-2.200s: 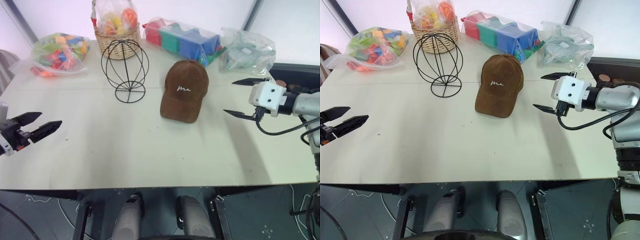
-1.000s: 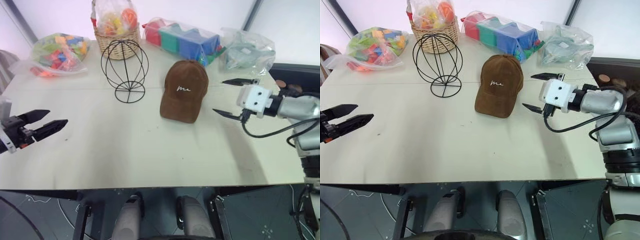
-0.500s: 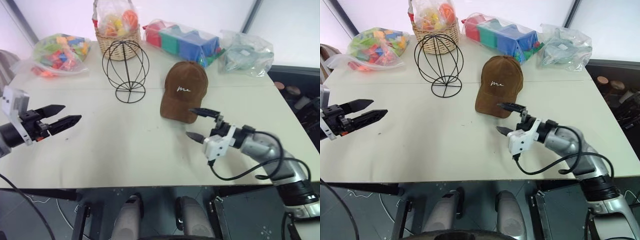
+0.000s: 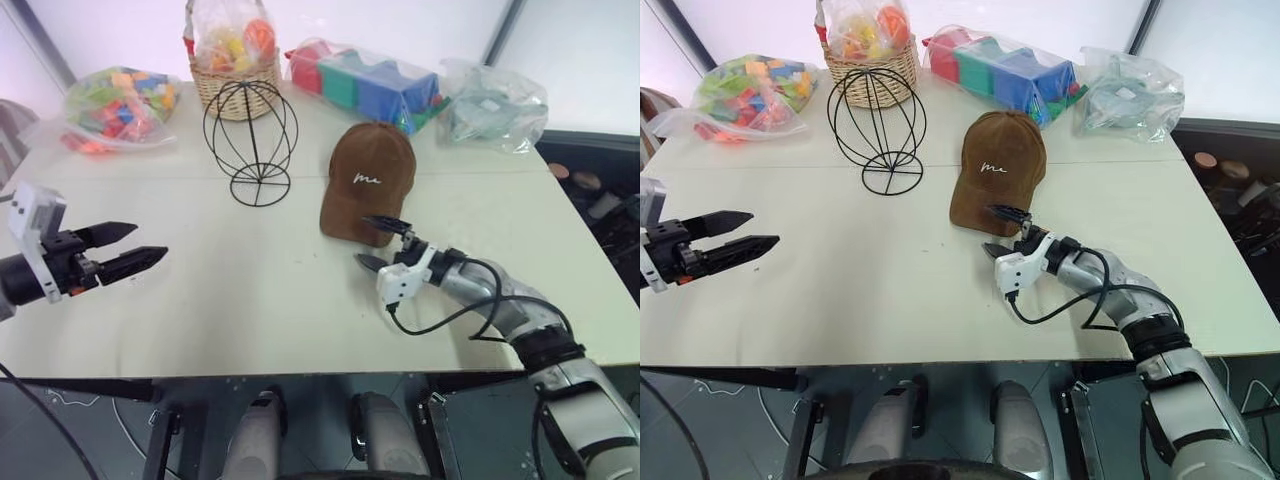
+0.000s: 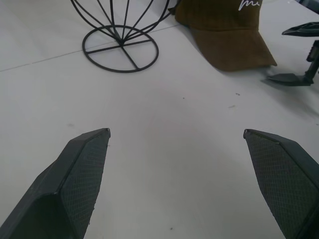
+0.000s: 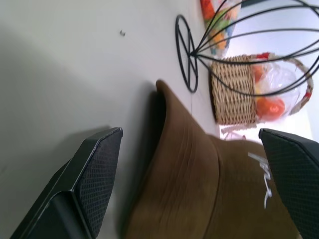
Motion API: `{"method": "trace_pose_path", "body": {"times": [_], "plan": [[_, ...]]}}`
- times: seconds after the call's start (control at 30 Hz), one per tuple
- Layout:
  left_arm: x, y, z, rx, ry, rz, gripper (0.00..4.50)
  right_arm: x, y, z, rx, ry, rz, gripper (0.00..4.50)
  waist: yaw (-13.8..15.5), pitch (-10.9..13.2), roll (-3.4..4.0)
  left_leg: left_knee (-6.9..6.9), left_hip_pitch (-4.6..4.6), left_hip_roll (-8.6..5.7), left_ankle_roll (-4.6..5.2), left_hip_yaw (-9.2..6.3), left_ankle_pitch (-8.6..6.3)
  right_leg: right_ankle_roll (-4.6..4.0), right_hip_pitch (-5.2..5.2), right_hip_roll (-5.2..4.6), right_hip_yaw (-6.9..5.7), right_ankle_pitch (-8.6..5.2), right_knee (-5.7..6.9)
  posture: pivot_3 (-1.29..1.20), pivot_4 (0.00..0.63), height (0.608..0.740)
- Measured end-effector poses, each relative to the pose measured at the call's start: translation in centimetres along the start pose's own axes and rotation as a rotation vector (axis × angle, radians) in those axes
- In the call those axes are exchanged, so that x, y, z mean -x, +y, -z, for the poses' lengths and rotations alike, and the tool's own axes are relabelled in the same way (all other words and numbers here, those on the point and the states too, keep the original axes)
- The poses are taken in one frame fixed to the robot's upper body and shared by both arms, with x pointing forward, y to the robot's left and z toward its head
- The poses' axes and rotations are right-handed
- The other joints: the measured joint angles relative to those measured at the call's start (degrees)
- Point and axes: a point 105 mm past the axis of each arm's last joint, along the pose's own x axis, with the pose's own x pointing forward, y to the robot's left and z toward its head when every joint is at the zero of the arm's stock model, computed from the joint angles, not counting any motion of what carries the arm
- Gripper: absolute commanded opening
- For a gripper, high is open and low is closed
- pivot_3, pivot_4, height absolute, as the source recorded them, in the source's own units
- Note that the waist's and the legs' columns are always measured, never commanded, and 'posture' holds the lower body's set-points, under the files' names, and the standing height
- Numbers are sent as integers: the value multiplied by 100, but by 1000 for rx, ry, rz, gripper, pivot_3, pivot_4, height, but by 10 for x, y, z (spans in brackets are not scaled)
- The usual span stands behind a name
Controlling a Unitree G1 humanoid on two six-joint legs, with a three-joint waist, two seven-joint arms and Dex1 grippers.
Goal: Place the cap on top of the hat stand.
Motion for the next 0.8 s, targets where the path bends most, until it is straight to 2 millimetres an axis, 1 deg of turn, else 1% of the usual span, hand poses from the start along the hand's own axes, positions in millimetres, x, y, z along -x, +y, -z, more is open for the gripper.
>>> {"method": "trace_pose_path", "body": {"times": [0.07, 0.17, 0.3, 0.37, 0.5, 0.53, 0.57, 0.6, 0.7, 0.8], "plan": [[1, -2, 0, -4, 2, -2, 4500, -5, 3, 1, 1, 0, 1, 4481, -2, 0, -1, 0, 0, -1, 0, 0, 0, 0, 2, 0, 1, 0, 0, 0, 150, 740], [4, -7, -2, -10, -8, -12, 4500, -18, 2, -1, -11, -6, 31, 4481, -15, -3, -5, 0, 5, 0, 0, -2, 0, 0, 5, 1, 1, 0, 0, 0, 150, 740], [5, -11, -4, -8, -28, -15, 4500, -25, 4, 2, 13, 1, 49, 4481, -16, -5, -8, 0, 31, 0, 0, -4, 0, -1, 29, 2, 1, 0, 0, 0, 150, 740], [7, -11, -5, -7, -36, -26, 4500, -28, 5, 5, 28, 14, 55, 4481, -17, -8, -13, 0, 48, 1, 0, -3, 0, -1, 44, 2, 1, -1, -1, 0, 150, 740], [7, -12, -6, -3, -44, -28, 4500, -32, 5, 18, 50, 77, 80, 4481, -9, -19, -31, 0, 75, 2, -3, -5, -2, -3, 72, 0, 2, -2, -9, 0, 150, 740], [7, -12, -6, -3, -46, -29, 4500, -32, 5, 21, 58, 96, 80, 3968, -5, -23, -38, 0, 76, 2, -4, -6, -3, -3, 74, -1, 2, -2, -13, 0, 150, 740], [7, -12, -7, -4, -46, -30, 4500, -32, 6, 25, 61, 116, 78, 3637, -1, -25, -42, 0, 76, 2, -13, -6, -9, -3, 74, -1, 2, -2, -17, 0, 150, 740], [6, -12, -7, -3, -47, -33, 4500, -31, 9, 29, 58, 144, 72, 3197, 3, -27, -44, 0, 75, 1, -15, -6, -10, -3, 76, -2, 2, -2, -20, 0, 150, 740], [6, -11, -6, -1, -50, -43, 4500, -29, 14, 37, 50, 195, 64, 1631, -1, -27, -44, -3, 74, -2, -12, -3, -8, -3, 83, -4, 5, -2, -27, 0, 150, 740], [6, -11, -8, -3, -59, -42, 4500, -33, 2, 37, 68, 190, 105, 121, -16, -36, -60, -6, 79, 1, -5, -4, -3, -3, 84, -2, 5, -2, -28, 0, 150, 740]]}}
